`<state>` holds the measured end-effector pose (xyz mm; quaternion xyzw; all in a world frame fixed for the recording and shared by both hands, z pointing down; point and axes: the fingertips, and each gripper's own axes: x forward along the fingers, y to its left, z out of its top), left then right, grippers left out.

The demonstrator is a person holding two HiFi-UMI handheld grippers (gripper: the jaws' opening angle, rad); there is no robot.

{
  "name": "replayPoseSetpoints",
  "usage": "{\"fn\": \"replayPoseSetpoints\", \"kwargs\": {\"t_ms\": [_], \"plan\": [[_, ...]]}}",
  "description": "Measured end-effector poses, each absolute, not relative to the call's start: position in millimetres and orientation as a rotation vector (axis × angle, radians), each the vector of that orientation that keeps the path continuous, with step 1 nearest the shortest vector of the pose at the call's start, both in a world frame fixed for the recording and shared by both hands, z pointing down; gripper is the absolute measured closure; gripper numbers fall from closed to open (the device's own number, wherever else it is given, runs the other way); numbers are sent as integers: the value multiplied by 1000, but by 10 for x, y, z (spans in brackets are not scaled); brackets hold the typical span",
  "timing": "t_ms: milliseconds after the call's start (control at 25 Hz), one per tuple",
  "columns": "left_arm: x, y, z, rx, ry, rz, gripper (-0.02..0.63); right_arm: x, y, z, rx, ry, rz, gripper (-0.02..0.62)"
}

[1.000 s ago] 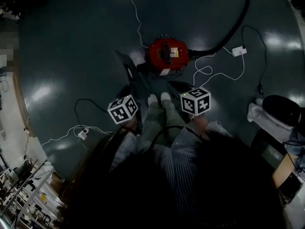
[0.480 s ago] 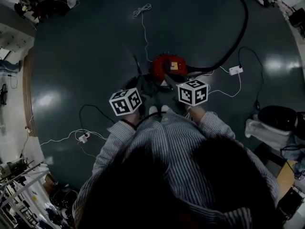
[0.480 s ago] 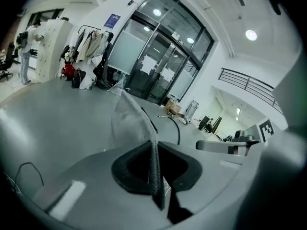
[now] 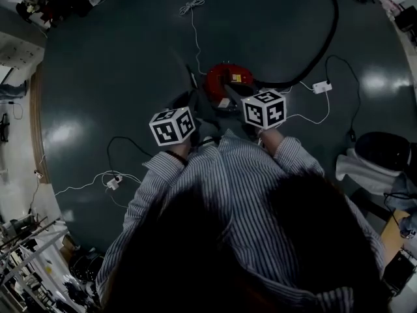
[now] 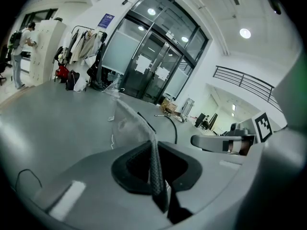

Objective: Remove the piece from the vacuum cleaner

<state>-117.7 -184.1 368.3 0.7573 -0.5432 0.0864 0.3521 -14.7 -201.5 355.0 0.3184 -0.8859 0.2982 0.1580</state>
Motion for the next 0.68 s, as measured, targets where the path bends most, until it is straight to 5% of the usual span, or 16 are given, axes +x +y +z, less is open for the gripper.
{"fn": "replayPoseSetpoints", "kwargs": {"t_ms": [680], "plan": [[-1206, -1842, 3710, 1963, -1407, 230, 581, -151, -1958, 3556, 899, -2522, 782, 594]]}}
